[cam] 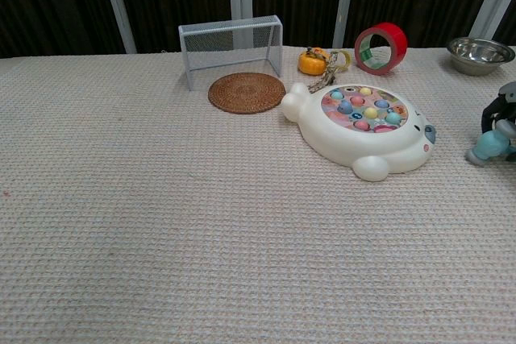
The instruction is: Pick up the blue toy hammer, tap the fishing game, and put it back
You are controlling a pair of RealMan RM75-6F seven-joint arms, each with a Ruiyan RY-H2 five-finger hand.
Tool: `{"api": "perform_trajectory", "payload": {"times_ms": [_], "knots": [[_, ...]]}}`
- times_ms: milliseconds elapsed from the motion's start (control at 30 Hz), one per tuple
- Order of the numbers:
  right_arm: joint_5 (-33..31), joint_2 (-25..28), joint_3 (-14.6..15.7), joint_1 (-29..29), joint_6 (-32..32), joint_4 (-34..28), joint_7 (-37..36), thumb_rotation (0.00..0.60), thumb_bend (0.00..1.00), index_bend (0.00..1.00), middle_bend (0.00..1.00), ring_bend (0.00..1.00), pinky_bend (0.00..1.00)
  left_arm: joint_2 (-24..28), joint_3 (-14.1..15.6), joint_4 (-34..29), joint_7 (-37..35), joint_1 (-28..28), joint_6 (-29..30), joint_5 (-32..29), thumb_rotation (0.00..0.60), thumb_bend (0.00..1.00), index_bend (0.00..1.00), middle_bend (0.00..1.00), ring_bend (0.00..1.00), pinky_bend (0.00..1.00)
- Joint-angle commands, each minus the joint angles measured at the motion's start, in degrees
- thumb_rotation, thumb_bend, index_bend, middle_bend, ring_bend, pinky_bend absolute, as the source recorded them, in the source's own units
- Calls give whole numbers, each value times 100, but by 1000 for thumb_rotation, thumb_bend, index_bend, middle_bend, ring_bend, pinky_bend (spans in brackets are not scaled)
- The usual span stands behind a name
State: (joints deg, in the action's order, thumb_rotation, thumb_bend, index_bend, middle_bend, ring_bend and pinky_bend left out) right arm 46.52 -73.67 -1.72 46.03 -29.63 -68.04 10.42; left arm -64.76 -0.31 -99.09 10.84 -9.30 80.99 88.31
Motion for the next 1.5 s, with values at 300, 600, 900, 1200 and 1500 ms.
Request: {"api": "perform_trajectory", "payload": {"times_ms": [300,600,900,1200,1500], "knots": [[-94,30,60,21,-52,-96,81,600,265,349,436,251,165,-2,-5,11,-17,-12,-5,16,600,35,0,0,0,0],[-216,124,115,63,-70,-250,175,600,159,90,266,116,85,-11,0,28,-44,-5,8,28,600,35,0,0,0,0],[-254,403,82,0,-291,-761,111,600,141,0,114,2,36,5,-22,47,-89,3,39,13,600,35,0,0,0,0],[859,1501,-193,-992,-1783,-2536,-874,600,140,0,111,2,36,-34,-47,112,-198,16,64,-26,600,35,0,0,0,0],[2316,1394,-64,-2457,-4301,-2763,-1610,600,153,79,111,2,36,-131,-63,327,-510,115,321,77,600,36,0,0,0,0]]}}
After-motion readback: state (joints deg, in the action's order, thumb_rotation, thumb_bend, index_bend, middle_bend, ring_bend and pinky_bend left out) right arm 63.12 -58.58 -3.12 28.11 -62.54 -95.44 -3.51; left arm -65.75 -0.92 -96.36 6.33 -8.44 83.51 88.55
